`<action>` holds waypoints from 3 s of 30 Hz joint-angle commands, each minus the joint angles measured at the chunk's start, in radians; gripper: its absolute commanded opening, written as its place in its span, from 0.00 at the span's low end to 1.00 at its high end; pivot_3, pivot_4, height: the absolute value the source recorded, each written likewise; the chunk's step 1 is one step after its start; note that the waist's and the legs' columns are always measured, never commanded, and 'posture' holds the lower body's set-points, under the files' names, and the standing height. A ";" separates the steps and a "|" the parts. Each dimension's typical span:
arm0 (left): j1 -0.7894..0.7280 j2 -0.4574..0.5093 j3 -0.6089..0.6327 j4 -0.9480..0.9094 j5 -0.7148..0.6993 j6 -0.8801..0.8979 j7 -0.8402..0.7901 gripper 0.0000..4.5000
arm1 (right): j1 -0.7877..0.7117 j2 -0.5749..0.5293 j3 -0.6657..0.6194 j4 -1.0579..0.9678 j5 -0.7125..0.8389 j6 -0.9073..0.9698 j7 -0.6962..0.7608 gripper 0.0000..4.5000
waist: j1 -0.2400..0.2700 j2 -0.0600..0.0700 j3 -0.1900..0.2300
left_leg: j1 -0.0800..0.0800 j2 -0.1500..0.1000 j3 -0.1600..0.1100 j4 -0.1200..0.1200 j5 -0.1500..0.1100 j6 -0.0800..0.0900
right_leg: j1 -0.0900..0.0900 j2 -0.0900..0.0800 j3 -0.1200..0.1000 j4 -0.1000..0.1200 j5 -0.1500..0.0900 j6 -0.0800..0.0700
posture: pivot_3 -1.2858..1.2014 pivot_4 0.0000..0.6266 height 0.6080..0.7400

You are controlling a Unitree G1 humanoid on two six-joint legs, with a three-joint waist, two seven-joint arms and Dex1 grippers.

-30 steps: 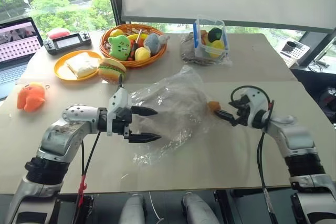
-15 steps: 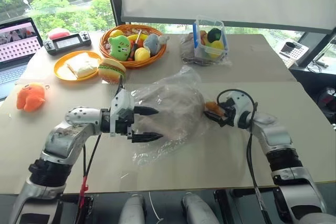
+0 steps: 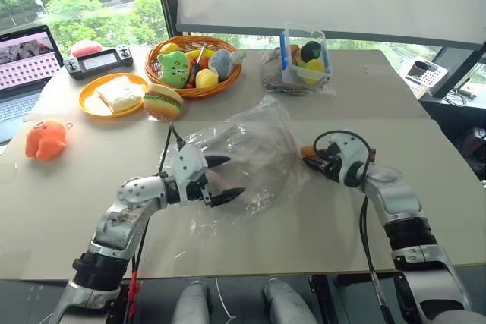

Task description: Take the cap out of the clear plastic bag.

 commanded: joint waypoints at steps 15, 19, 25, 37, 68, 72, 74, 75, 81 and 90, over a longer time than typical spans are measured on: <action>0.020 -0.019 -0.004 -0.091 -0.010 -0.014 0.021 1.00 | -0.341 -0.139 -0.317 0.653 -0.022 -0.142 -0.438 0.35 | -0.004 0.000 0.000 | 0.000 -0.002 0.000 -0.001 0.000 0.000 | 0.000 -0.002 0.000 -0.001 0.000 -0.001 | 0.52 0.24 0.91; 0.020 -0.019 -0.006 -0.084 -0.006 -0.025 0.016 1.00 | -0.393 -0.143 -0.331 0.793 -0.025 -0.215 -0.471 0.63 | -0.008 0.001 0.000 | 0.000 -0.002 0.000 -0.002 0.000 0.000 | 0.000 -0.002 0.000 -0.001 0.000 -0.001 | 0.52 0.24 0.91; 0.036 -0.011 -0.001 -0.069 -0.005 -0.052 -0.002 1.00 | -0.407 -0.153 -0.333 0.831 -0.018 -0.262 -0.463 0.99 | -0.009 0.001 0.000 | 0.000 -0.003 0.000 -0.001 0.000 0.000 | 0.000 -0.003 0.000 -0.001 0.000 0.000 | 0.52 0.24 0.91; 0.042 -0.004 -0.040 -0.036 0.013 -0.093 -0.053 1.00 | -0.105 -0.188 -0.357 0.103 0.139 -0.116 -0.222 0.99 | -0.001 0.003 0.000 | 0.000 -0.004 -0.001 -0.002 0.000 0.000 | 0.000 -0.003 0.000 -0.001 -0.001 0.000 | 0.52 0.24 0.91; -0.009 0.086 -0.142 -0.071 0.153 -0.029 -0.062 1.00 | 0.846 -0.330 -0.479 -1.164 0.765 0.416 0.101 0.99 | 0.023 0.004 -0.001 | -0.001 -0.004 -0.006 0.002 0.000 0.000 | 0.003 -0.004 -0.005 -0.001 -0.007 0.007 | 0.52 0.24 0.91; -0.042 0.067 -0.221 -0.009 0.279 -0.054 -0.009 1.00 | 0.836 -0.330 -0.480 -1.166 0.772 0.419 0.085 0.99 | 0.024 0.004 -0.001 | -0.001 -0.004 -0.006 0.002 0.000 0.000 | 0.003 -0.004 -0.005 -0.001 -0.007 0.007 | 0.52 0.24 0.91; -0.057 0.061 -0.251 0.018 0.326 -0.054 0.007 1.00 | 0.834 -0.331 -0.481 -1.171 0.779 0.423 0.078 0.99 | 0.025 0.004 -0.001 | -0.001 -0.005 -0.007 0.002 0.000 0.000 | 0.003 -0.004 -0.005 -0.001 -0.008 0.007 | 0.52 0.24 0.91; -0.066 0.053 -0.272 0.029 0.352 -0.048 0.017 1.00 | 0.839 -0.332 -0.487 -1.174 0.778 0.424 0.075 0.99 | 0.025 0.004 -0.001 | -0.001 -0.005 -0.007 0.002 0.000 0.000 | 0.003 -0.004 -0.005 -0.001 -0.008 0.007 | 0.52 0.24 0.91; -0.092 0.046 -0.328 0.041 0.425 0.015 0.024 0.84 | 0.873 -0.329 -0.522 -1.197 0.783 0.424 0.054 1.00 | 0.030 0.004 -0.003 | 0.000 -0.006 -0.009 0.002 0.000 0.000 | 0.007 -0.004 -0.006 -0.001 -0.008 0.007 | 0.52 0.24 0.91; -0.100 0.075 -0.325 0.081 0.434 -0.051 -0.027 0.19 | 0.873 -0.311 -0.487 -1.208 0.765 0.414 0.010 1.00 | 0.021 0.003 -0.003 | 0.012 -0.006 -0.009 0.001 0.000 0.000 | 0.016 -0.005 -0.006 -0.001 -0.011 0.006 | 0.52 0.24 0.91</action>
